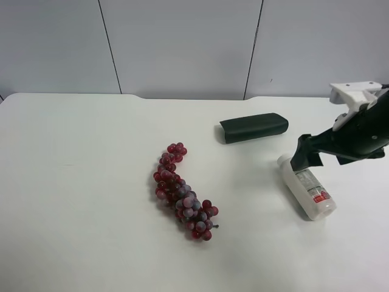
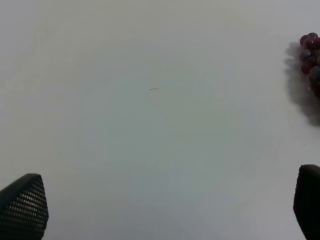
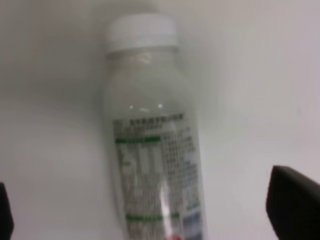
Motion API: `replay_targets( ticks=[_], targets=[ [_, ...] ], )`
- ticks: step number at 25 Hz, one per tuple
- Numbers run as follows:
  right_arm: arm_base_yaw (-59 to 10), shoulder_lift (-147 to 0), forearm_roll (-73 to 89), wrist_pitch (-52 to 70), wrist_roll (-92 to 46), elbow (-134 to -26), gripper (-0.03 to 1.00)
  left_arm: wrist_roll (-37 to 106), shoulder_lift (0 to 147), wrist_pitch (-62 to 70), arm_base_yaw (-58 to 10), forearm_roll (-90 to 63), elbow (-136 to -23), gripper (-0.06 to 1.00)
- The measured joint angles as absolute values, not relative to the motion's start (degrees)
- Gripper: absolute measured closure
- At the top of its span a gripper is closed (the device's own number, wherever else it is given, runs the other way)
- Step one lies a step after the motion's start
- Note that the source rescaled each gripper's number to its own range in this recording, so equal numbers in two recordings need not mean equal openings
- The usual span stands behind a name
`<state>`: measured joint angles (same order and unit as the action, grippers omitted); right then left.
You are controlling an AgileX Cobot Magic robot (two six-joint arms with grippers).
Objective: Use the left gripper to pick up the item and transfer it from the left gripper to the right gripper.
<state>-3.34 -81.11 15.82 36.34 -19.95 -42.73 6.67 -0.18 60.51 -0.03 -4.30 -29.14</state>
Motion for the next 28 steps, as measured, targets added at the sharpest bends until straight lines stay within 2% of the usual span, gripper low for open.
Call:
replay_targets(
  ticks=[11,21,28],
  targets=[
    [-3.3,-49.5,12.0,58.6,-15.8,-45.2,-0.03,6.7,-0.2,60.5,0.0,-4.3,-29.1,-0.03],
    [-3.3,-18.7,9.2,62.7,-7.8,-35.3,-0.03,6.6,-0.2,60.5,0.0,-4.3,-29.1,-0.03],
    [-3.3,-5.0,3.9,63.6,-4.3,-31.8,-0.03,6.6,-0.2,60.5,0.0,-4.3,-29.1,-0.03]
  ],
)
